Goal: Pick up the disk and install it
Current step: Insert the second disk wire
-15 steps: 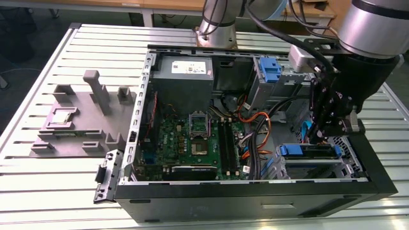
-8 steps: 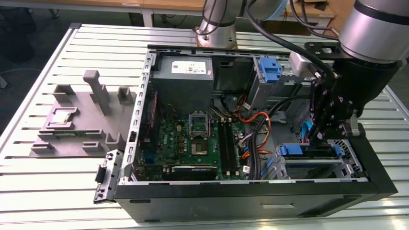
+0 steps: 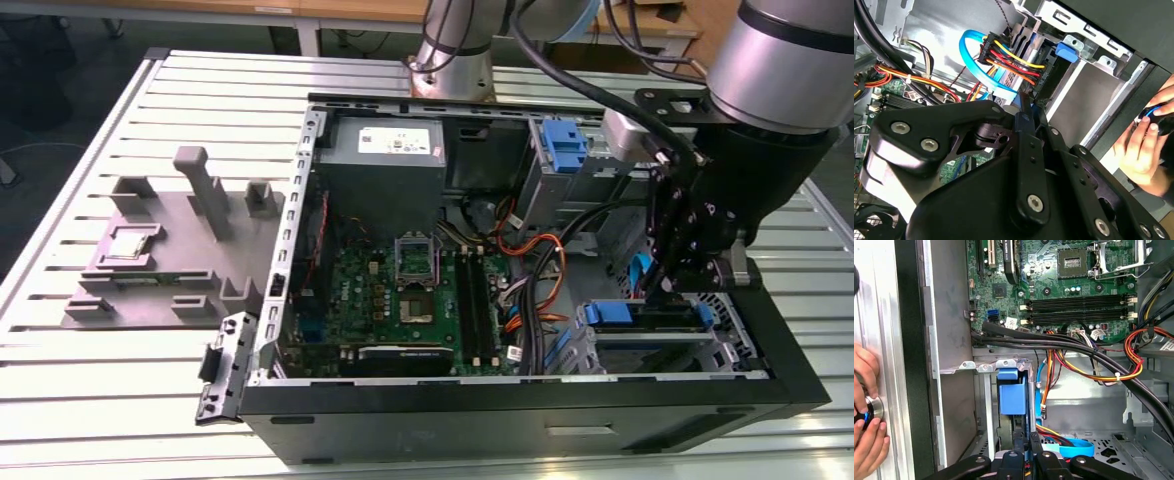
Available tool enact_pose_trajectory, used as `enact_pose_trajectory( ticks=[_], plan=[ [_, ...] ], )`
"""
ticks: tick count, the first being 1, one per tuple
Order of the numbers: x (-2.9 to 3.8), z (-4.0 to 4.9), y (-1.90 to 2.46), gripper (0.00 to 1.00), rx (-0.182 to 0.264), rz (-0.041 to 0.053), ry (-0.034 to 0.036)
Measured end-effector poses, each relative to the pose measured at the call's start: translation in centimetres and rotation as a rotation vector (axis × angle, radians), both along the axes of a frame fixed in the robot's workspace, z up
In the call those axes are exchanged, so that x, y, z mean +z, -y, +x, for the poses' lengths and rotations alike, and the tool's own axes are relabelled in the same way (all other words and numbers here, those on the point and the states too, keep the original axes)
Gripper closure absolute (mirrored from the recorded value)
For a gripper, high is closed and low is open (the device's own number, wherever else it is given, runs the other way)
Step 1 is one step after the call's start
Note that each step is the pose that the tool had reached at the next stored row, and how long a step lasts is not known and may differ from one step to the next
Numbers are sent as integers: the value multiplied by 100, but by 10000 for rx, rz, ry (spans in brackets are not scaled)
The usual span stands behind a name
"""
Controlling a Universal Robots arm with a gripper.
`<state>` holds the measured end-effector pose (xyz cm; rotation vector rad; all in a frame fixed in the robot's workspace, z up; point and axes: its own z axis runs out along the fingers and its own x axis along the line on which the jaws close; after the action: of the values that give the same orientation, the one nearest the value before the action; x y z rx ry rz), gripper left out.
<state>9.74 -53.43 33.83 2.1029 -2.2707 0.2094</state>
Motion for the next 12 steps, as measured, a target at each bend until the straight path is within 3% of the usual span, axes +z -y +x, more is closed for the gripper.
enact_pose_trajectory(
  ticks=[5, 9, 12],
  plan=[
    [0, -7, 1, 84, -1, 14, 7],
    [-1, -7, 36, 84, 0, 252, 8],
    [-4, -7, 76, 84, -1, 310, 11]
  ],
)
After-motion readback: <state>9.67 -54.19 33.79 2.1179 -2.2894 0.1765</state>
